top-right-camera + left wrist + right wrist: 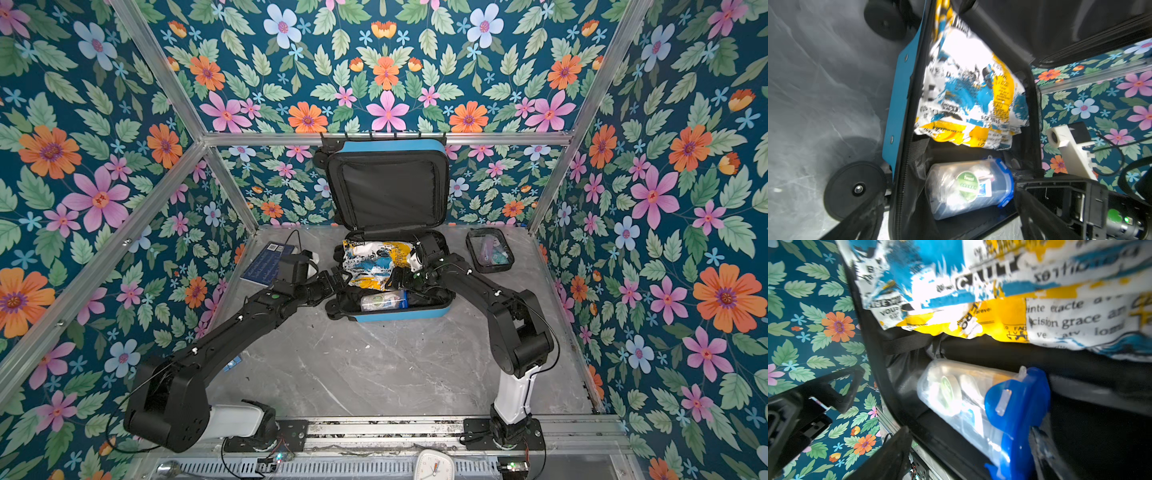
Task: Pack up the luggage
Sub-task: 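Open the left gripper and withdraw it while the right gripper reaches toward the clear pouch, then grasp the clear zippered pouch on the table with the right gripper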
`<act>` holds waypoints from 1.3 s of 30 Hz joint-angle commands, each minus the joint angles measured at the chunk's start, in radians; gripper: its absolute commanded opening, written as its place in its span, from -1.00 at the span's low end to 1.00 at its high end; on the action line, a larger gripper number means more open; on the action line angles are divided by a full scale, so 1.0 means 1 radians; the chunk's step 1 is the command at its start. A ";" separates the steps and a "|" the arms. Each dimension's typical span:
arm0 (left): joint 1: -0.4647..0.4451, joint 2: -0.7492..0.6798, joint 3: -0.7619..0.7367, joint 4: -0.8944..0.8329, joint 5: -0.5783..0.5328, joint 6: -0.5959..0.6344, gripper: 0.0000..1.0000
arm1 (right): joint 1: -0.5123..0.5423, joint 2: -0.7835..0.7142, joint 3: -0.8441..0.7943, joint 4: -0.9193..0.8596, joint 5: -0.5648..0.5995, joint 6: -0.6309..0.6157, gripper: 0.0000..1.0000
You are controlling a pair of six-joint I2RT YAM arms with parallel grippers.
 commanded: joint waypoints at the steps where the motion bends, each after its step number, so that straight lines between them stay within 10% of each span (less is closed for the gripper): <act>1: 0.003 -0.041 0.041 -0.068 -0.069 0.074 0.99 | -0.029 -0.035 0.018 -0.068 0.045 -0.055 0.80; 15: 0.004 -0.309 0.012 0.077 -0.417 0.286 1.00 | -0.536 -0.310 -0.137 0.013 0.055 0.050 0.51; 24: -0.008 -0.007 0.149 0.182 -0.052 0.226 0.84 | -0.732 -0.105 -0.182 0.254 -0.039 0.303 0.33; 32: -0.346 0.281 0.347 0.239 -0.111 0.273 0.81 | -0.739 0.056 -0.166 0.419 -0.009 0.463 0.11; 39: -0.446 0.391 0.370 0.332 -0.104 0.205 0.77 | -0.739 0.139 -0.185 0.617 -0.001 0.578 0.00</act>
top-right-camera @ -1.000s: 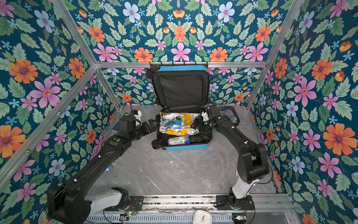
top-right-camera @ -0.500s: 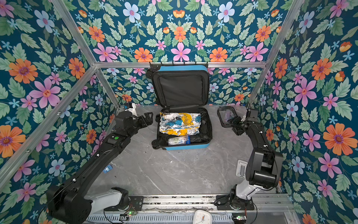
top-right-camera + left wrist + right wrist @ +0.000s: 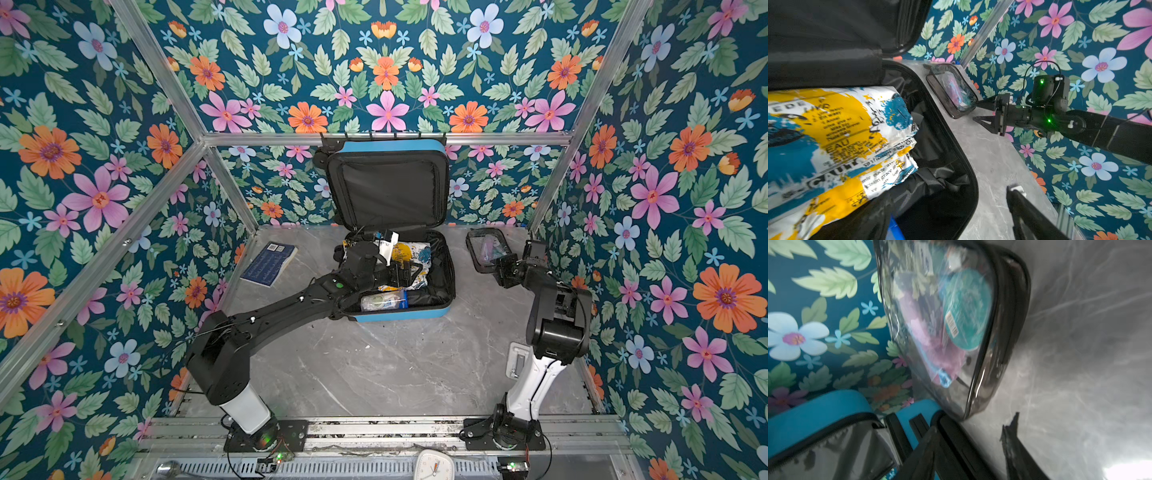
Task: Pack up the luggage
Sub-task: 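Grasp the clear zippered pouch on the table with the right gripper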
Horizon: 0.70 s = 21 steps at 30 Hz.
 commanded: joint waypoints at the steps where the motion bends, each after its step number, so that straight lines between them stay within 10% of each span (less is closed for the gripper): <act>1: -0.017 0.014 0.004 0.077 -0.001 -0.031 0.77 | 0.001 0.029 0.000 0.140 0.011 0.078 -0.01; 21: -0.021 -0.021 -0.072 0.077 -0.033 -0.048 0.77 | -0.001 0.112 -0.076 0.391 0.048 0.152 -0.79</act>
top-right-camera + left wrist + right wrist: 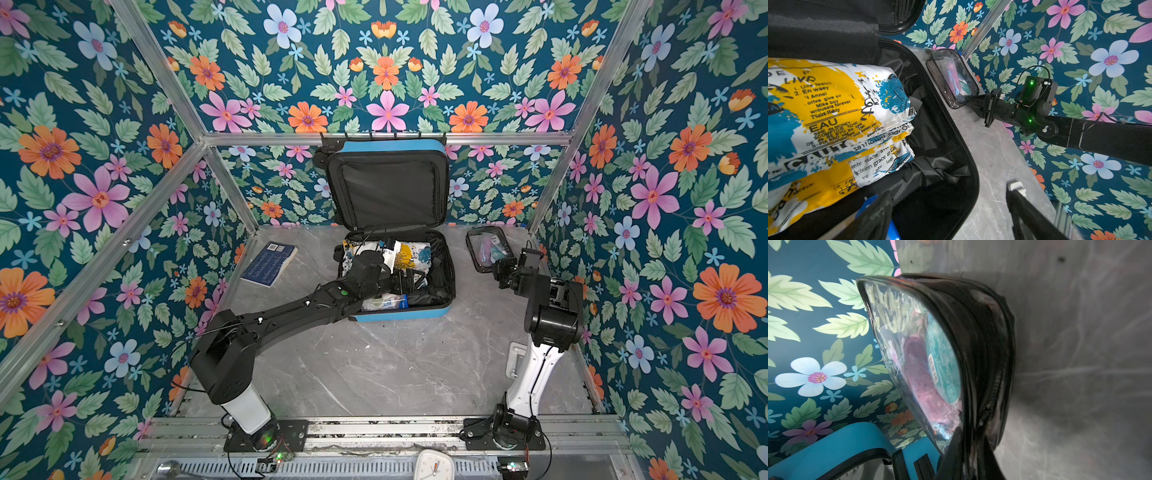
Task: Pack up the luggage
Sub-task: 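Grasp the clear zippered pouch on the table with the right gripper, then lift the pouch with the right gripper and carry it over the suitcase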
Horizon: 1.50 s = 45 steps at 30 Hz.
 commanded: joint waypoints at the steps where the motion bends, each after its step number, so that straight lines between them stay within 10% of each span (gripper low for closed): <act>1: 0.000 -0.013 -0.005 0.028 -0.015 -0.004 0.77 | -0.001 -0.018 -0.008 0.031 0.014 -0.016 -0.83; 36: 0.046 0.073 0.098 -0.004 0.203 -0.044 0.67 | -0.018 -0.829 -0.209 -0.481 -0.080 -0.419 -1.00; 45: 0.119 0.022 0.009 0.080 0.237 -0.119 0.66 | 0.162 -0.861 -0.036 -0.567 -0.025 -0.472 -1.00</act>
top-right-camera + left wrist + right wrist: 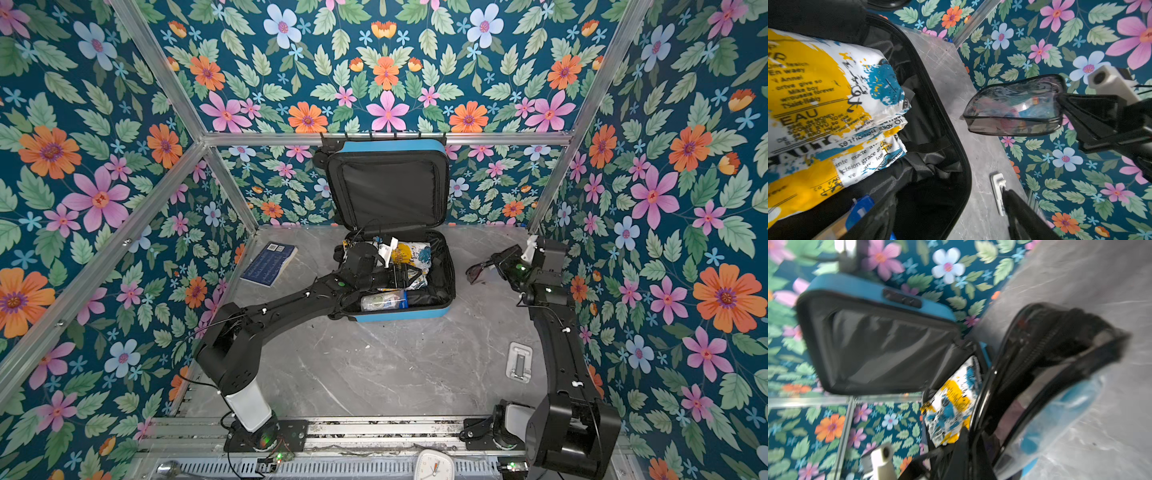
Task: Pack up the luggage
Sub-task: 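Lift the pouch with the right gripper and carry it over the suitcase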
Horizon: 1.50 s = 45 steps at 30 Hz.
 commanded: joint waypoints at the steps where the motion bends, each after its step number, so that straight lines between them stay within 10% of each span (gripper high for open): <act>1: 0.027 -0.032 -0.026 0.077 0.023 -0.041 0.66 | 0.067 -0.006 0.067 0.000 0.028 -0.044 -1.00; 20: 0.307 -0.426 -0.322 -0.092 -0.175 -0.067 0.67 | 0.636 0.546 0.681 0.056 -0.195 -0.110 -1.00; 29: 0.373 -0.599 -0.386 -0.253 -0.266 0.006 0.73 | 0.654 0.808 0.807 0.084 -0.477 -0.056 -1.00; 45: 0.380 -0.551 -0.400 -0.215 -0.218 -0.005 0.69 | 0.547 0.788 0.554 0.188 -0.592 -0.079 -1.00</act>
